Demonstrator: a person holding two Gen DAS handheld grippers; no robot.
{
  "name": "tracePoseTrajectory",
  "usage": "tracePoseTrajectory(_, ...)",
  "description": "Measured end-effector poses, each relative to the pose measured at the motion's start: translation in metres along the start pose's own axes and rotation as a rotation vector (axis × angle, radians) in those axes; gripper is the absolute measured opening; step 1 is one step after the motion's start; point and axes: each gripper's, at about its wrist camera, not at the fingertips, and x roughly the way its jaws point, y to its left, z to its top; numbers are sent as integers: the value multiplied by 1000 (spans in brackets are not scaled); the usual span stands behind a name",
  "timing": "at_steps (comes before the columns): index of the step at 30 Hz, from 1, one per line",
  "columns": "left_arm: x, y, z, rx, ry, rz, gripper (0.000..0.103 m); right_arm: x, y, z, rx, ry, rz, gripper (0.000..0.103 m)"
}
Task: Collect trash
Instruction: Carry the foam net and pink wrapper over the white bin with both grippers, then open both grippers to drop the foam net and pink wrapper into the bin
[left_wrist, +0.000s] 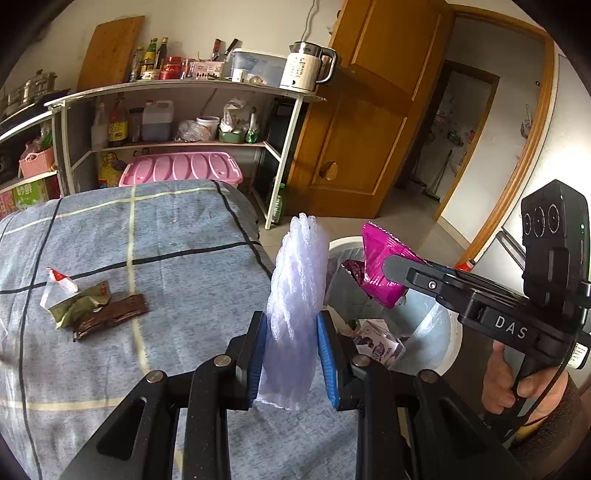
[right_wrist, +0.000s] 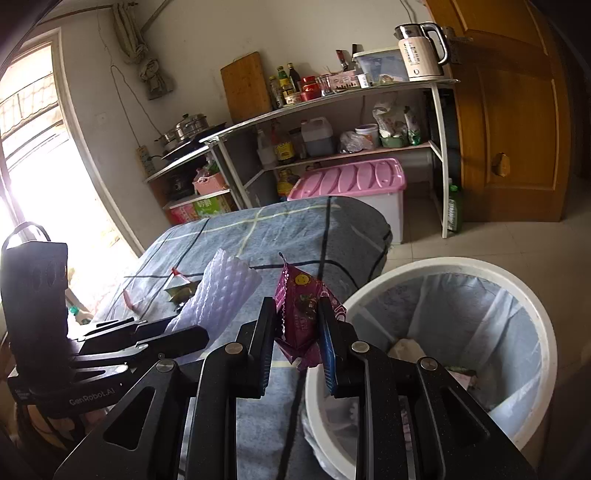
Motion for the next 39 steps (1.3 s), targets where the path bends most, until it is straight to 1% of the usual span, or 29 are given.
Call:
tracePoseTrajectory(5,23,-25,4,26,32,-33,28,-8,-26,-4,33,8,-52,23)
tracePoseTrajectory(8,35,-39,4,48,50,-42,28,-11,-40,-9,36,18,-106,23)
tracePoseTrajectory(11,49,-50,5,55,79,-69,28,-12,-54,-12,46,37,-145,23)
tracePoseTrajectory(13,58,-57,5,66,90,-68,28,-11,-63,-14,59,47,-161,23)
tracePoseTrajectory(15,64,-65,4,84,97,-70,28,-10,-69,-17,60,55,-196,24)
tracePoseTrajectory(18,72,-71,1,91,115,-66,29,-9,-77,-21,69,72,-216,24)
tracePoseTrajectory(22,78,-78,-2,111,128,-38,36,-8,-87,-24,95,87,-232,25)
tracePoseTrajectory(25,77,-83,-4,145,114,-14,44,-9,-90,-25,103,86,-247,27)
tracePoseTrajectory(27,76,-83,-4,135,117,-30,44,-10,-92,-26,118,88,-245,33)
tracePoseTrajectory(28,76,-83,-4,136,116,-25,44,-10,-93,-26,127,85,-238,34)
tracePoseTrajectory(30,73,-85,-5,151,106,-10,47,-12,-93,-27,138,80,-231,35)
tracePoseTrajectory(31,71,-84,-5,147,107,-6,50,-12,-92,-27,138,77,-235,35)
tracePoseTrajectory(34,66,-81,-4,135,98,-24,51,-13,-88,-27,136,73,-239,38)
tracePoseTrajectory(39,53,-74,-4,128,74,-9,51,-15,-80,-25,135,63,-231,39)
